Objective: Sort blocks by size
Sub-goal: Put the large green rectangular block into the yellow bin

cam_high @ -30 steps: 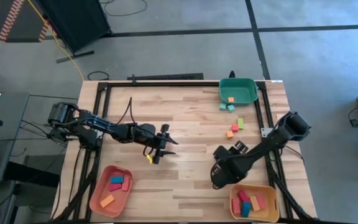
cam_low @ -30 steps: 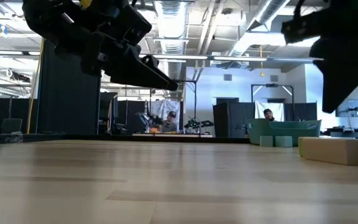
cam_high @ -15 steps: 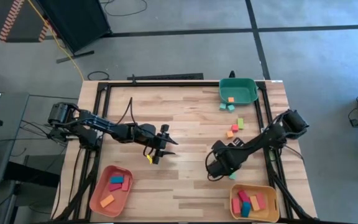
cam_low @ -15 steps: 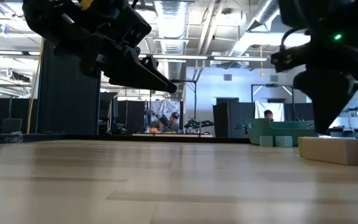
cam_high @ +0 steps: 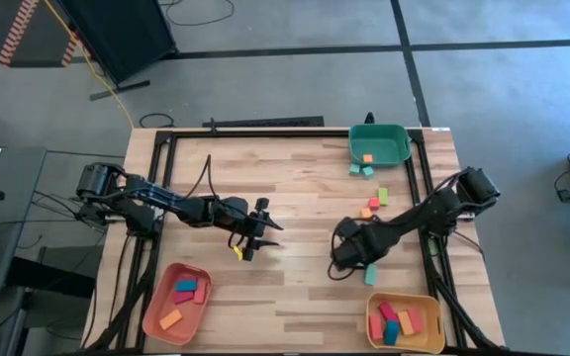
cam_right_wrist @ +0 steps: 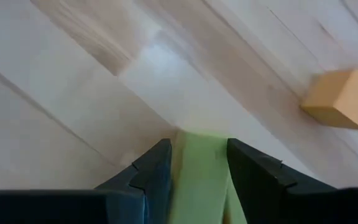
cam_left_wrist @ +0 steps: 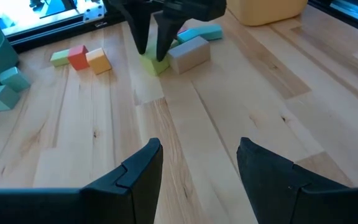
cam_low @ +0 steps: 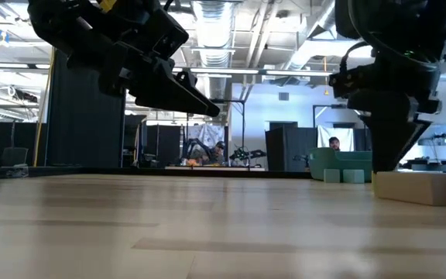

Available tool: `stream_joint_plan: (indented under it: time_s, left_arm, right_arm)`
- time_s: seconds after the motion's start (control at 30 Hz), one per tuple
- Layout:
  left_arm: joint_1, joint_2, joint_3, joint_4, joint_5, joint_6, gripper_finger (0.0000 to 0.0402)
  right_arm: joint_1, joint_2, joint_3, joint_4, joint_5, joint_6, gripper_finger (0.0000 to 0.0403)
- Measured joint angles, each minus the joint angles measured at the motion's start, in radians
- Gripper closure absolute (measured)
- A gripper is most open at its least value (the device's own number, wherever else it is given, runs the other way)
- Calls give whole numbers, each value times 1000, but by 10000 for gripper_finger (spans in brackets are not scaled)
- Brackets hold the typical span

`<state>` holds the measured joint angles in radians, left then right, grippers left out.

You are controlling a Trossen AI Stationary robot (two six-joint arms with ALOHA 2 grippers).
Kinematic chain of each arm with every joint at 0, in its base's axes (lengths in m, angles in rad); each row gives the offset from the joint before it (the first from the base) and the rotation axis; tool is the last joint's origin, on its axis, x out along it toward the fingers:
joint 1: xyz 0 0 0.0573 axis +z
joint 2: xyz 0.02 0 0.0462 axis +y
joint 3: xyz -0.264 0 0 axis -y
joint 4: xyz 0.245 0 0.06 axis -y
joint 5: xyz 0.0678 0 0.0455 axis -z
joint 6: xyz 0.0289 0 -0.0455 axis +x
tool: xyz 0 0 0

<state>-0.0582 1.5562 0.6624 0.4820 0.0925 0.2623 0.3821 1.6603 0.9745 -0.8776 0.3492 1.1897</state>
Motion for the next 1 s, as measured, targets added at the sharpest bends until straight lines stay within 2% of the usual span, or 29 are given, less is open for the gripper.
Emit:
stream_joint_plan:
  time_s: [0.27, 0.63, 0.8, 1.0]
  left_arm:
    - [0, 0, 0, 0, 0, -2, 204]
    - [0, 0, 0, 1, 0, -14, 204]
    - [0, 0, 0, 1, 0, -23, 204]
    - [0, 0, 0, 4, 0, -21, 204]
  right_arm:
    - [-42, 1, 0, 163, 0, -100, 217]
    - [-124, 3, 3, 416, -6, -340, 242]
    - [-112, -18, 51, 227, -13, -350, 249]
    - [-41, -70, 82, -4, -13, -237, 255]
